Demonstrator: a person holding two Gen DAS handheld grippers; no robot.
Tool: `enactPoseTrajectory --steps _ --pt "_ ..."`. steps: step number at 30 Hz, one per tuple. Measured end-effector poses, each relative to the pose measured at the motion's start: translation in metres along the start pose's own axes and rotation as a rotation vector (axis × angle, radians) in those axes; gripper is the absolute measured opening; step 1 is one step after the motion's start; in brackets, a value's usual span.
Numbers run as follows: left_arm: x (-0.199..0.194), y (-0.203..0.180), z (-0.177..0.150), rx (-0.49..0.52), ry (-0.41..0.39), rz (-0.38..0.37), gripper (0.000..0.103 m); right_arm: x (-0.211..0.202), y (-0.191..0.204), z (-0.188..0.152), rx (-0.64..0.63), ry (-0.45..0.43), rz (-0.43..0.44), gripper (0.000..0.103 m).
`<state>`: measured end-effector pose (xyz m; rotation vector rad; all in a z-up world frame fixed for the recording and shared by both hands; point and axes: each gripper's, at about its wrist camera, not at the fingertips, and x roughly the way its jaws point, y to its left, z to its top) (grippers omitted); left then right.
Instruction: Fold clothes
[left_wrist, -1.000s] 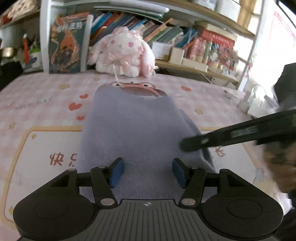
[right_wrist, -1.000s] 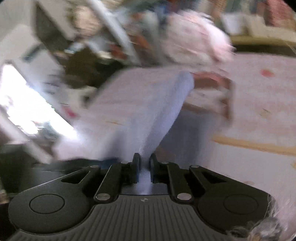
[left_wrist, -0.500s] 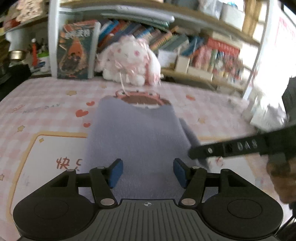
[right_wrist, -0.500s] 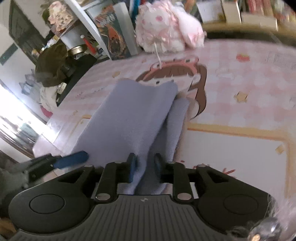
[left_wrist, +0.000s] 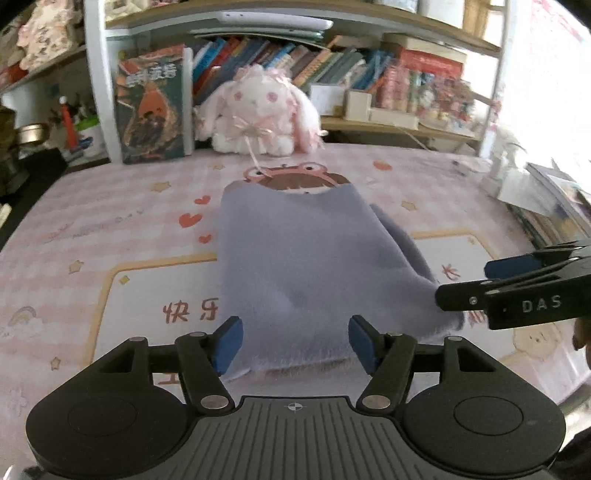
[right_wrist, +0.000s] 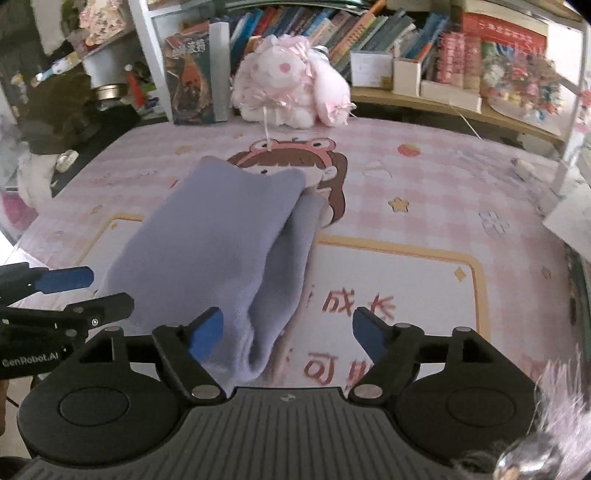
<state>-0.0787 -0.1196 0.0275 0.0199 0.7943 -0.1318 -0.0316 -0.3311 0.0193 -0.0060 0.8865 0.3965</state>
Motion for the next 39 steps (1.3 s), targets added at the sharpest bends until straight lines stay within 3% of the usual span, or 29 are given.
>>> enactPoseTrajectory --steps 11,18,39 --pt "-0.011 0.040 -0.009 -0.027 0.030 -0.121 0.070 -0.011 0.045 -0.024 0.113 0.002 -0.081 0.079" --pt "-0.013 0.056 -0.015 0.007 0.045 -0.155 0.070 -0.013 0.064 -0.035 0.172 -0.001 -0.122 0.079" --pt "-0.010 0.081 -0.025 0.008 0.086 -0.278 0.070 -0.017 0.105 -0.043 0.161 0.025 -0.195 0.079"
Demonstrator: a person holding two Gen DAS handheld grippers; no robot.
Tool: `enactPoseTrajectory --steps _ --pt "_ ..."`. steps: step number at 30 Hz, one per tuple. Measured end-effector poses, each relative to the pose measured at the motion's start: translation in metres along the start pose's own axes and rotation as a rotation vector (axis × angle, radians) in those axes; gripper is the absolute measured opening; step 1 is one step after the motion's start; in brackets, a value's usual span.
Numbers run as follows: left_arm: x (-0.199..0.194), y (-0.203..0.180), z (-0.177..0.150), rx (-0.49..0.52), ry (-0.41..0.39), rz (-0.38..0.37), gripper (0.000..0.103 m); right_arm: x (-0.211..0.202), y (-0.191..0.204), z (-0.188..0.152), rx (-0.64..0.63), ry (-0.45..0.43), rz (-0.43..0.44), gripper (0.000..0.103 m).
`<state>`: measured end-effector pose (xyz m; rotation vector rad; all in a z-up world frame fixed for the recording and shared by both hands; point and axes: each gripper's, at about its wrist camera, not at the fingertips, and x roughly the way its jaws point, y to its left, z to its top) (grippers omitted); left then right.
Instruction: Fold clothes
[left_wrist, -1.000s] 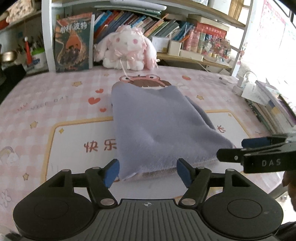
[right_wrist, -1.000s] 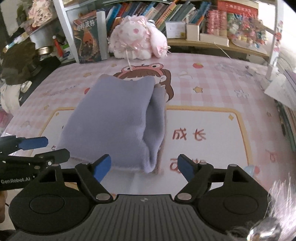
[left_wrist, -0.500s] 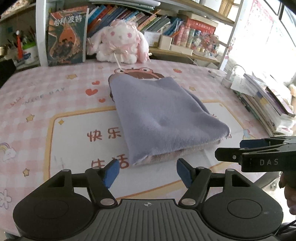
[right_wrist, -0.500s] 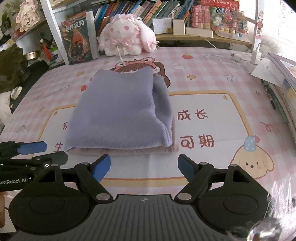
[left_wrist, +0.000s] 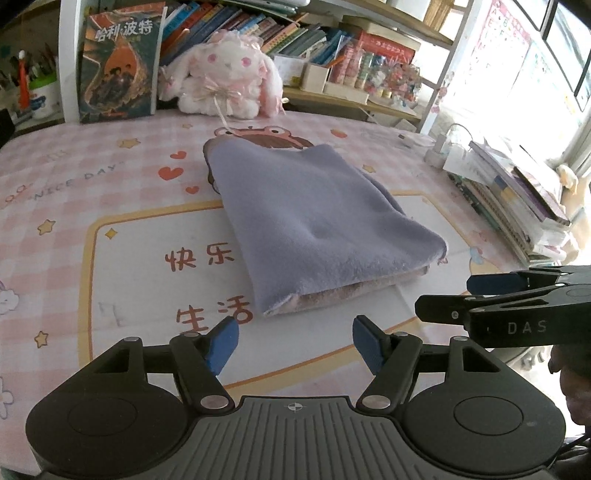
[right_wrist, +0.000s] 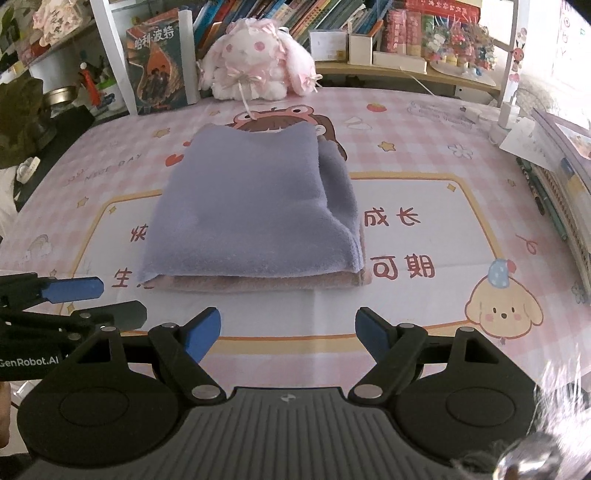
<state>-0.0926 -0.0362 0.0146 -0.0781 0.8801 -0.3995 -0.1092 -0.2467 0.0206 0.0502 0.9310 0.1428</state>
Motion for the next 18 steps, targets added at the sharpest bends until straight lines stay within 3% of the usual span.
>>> enactPoseTrajectory --steps 7,15,18 --pt "0.008 0.015 0.010 -0.097 0.011 0.010 0.078 0.005 -0.005 0.009 0.017 0.001 0.002 0.079" --pt "0.024 0.016 0.031 -0.106 -0.010 0.055 0.089 0.024 -0.019 0.032 0.022 0.013 0.031 0.080" --pt "0.032 0.021 0.040 -0.145 -0.046 0.001 0.094 0.033 -0.025 0.044 0.013 0.015 0.054 0.080"
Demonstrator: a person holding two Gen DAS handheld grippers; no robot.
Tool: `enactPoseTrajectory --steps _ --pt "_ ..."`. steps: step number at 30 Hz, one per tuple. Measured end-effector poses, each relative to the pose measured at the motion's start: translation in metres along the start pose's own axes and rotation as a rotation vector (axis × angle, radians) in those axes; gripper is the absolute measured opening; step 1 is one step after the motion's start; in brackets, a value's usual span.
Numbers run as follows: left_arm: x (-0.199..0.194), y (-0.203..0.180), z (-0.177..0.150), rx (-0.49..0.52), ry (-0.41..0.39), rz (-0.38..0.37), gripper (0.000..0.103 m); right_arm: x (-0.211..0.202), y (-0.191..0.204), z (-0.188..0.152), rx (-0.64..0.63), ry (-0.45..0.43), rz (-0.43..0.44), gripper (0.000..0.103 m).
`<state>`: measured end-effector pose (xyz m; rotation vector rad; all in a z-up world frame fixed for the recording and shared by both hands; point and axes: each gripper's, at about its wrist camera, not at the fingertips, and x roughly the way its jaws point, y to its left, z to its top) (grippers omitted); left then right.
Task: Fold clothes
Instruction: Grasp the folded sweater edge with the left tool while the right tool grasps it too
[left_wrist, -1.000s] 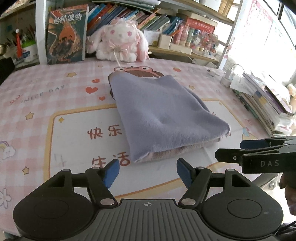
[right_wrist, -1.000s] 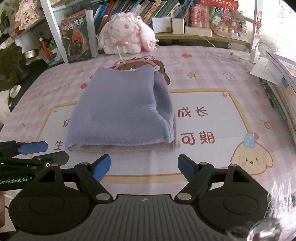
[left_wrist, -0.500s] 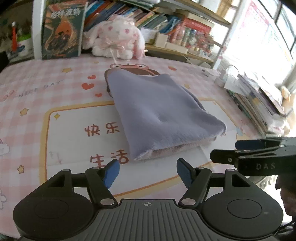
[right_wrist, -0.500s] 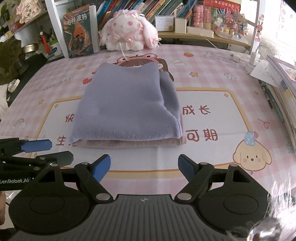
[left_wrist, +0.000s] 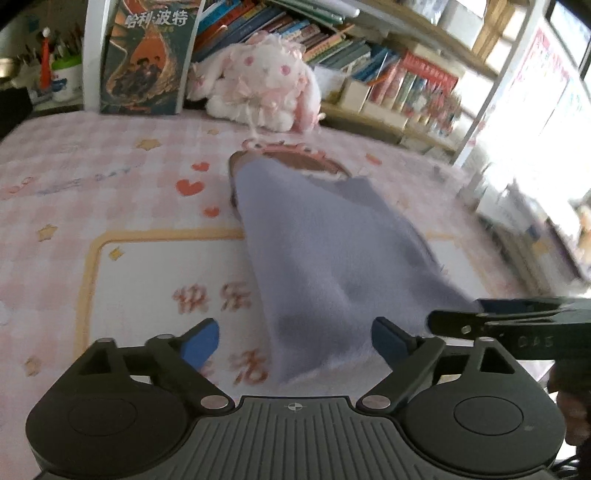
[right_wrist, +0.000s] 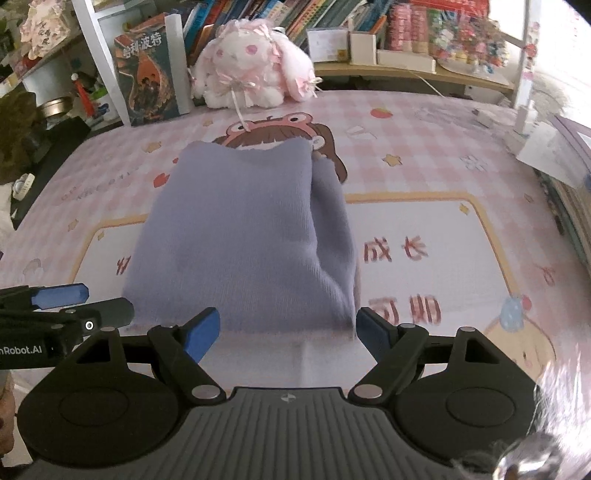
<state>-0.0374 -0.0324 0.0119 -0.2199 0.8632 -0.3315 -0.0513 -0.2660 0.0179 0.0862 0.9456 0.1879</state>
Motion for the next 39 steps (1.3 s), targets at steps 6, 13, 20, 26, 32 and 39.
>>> enactPoseTrajectory --steps 6,13,20,26,32,39 --pt "0.026 0.011 0.014 -0.122 0.016 0.000 0.095 0.028 -0.028 0.029 0.058 0.043 0.061 0.080" --pt "0.057 0.014 0.020 -0.160 0.112 0.037 0.095 0.060 -0.052 0.041 0.158 0.137 0.179 0.078" --pt "0.067 0.023 0.026 -0.281 0.132 0.013 0.096 0.076 -0.066 0.047 0.234 0.176 0.288 0.071" --pt "0.073 0.004 0.032 -0.229 0.169 0.032 0.077 0.077 -0.057 0.051 0.157 0.151 0.346 0.039" --pt "0.065 -0.015 0.032 -0.146 0.130 0.087 0.062 0.050 -0.029 0.055 -0.108 -0.013 0.282 0.027" --pt "0.073 0.015 0.029 -0.327 0.138 0.001 0.071 0.086 -0.067 0.056 0.129 0.156 0.353 0.048"
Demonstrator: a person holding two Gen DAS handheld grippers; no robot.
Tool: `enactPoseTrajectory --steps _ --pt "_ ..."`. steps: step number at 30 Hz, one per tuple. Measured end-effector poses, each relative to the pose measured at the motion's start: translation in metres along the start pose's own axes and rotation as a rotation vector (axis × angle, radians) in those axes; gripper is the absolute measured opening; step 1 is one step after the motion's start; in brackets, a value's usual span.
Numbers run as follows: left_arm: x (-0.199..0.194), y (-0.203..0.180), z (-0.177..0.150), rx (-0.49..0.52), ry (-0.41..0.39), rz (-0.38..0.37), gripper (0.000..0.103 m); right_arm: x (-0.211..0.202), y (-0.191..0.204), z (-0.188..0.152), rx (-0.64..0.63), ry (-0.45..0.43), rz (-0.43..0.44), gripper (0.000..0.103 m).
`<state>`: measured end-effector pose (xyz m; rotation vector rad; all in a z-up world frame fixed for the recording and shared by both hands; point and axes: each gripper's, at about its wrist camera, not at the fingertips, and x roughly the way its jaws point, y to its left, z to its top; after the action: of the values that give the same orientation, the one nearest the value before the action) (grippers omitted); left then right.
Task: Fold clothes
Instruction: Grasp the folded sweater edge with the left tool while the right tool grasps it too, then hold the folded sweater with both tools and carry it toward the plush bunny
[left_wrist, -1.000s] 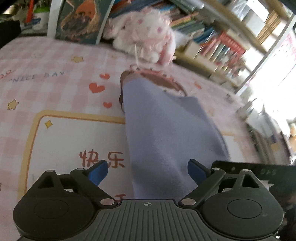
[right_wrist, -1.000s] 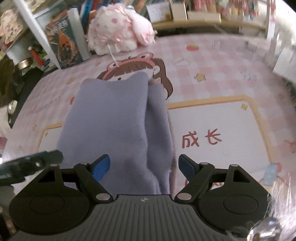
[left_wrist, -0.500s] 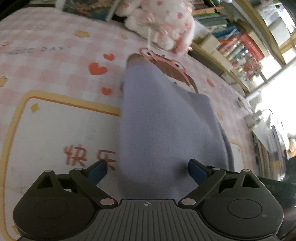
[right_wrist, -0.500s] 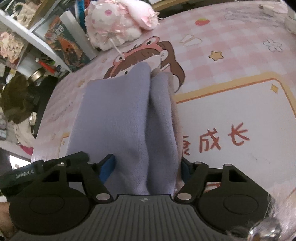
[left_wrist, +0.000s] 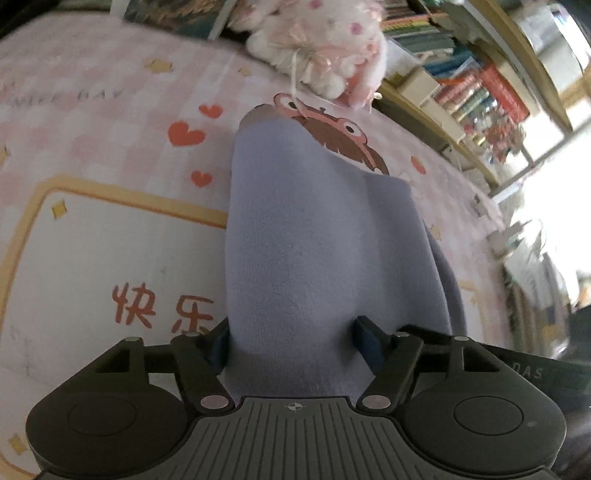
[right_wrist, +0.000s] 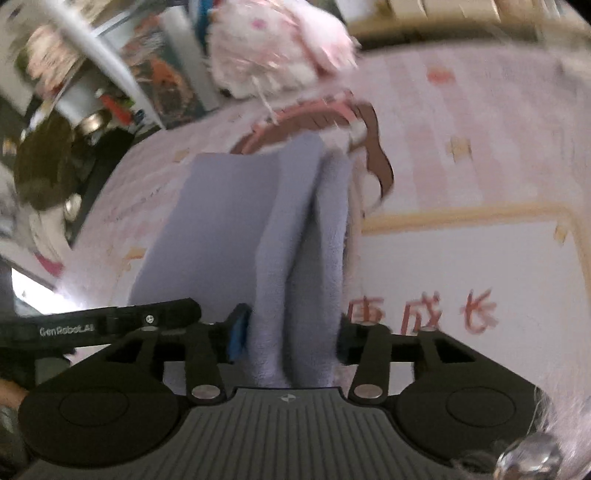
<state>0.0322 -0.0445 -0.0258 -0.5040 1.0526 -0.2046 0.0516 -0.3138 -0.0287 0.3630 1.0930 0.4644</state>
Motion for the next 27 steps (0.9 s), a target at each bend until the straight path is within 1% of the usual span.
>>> enactPoseTrajectory --steps 2,3,5,6,7,8,10,12,15,17,20,27 --pt "0.002 0.002 0.002 -0.017 -0.006 -0.012 0.071 0.004 -0.011 0.001 0.072 0.020 0.038 0.052" --pt "0.002 0.001 0.002 -0.020 -0.008 -0.014 0.070 0.004 -0.013 0.002 0.083 0.022 0.053 0.053" --pt "0.004 -0.001 0.003 -0.007 -0.012 -0.008 0.069 0.006 -0.011 0.004 0.066 0.032 0.058 0.055" --pt "0.004 -0.004 0.002 0.005 -0.014 0.003 0.066 0.006 -0.009 0.004 0.056 0.035 0.059 0.055" --pt "0.003 -0.006 0.002 0.015 -0.018 0.014 0.062 0.007 -0.006 0.005 0.044 0.040 0.060 0.049" --pt "0.001 -0.009 0.000 0.023 -0.026 0.023 0.060 0.008 -0.004 0.005 0.029 0.042 0.059 0.046" --pt "-0.005 -0.016 -0.002 0.051 -0.050 0.039 0.049 0.006 0.003 0.004 -0.015 0.030 0.054 0.034" --pt "-0.013 -0.028 -0.007 0.099 -0.080 0.053 0.047 -0.002 0.015 0.001 -0.101 -0.010 0.026 0.031" --pt "-0.023 -0.037 -0.010 0.127 -0.121 0.053 0.047 -0.016 0.026 -0.005 -0.183 -0.072 0.002 0.029" --pt "-0.031 -0.041 -0.011 0.136 -0.147 0.040 0.047 -0.024 0.025 -0.006 -0.187 -0.104 0.015 0.029" --pt "-0.036 -0.048 -0.012 0.158 -0.165 0.039 0.047 -0.035 0.026 -0.007 -0.193 -0.143 0.030 0.029" --pt "-0.037 -0.056 -0.017 0.162 -0.167 0.045 0.047 -0.044 0.027 -0.011 -0.204 -0.171 0.027 0.029"
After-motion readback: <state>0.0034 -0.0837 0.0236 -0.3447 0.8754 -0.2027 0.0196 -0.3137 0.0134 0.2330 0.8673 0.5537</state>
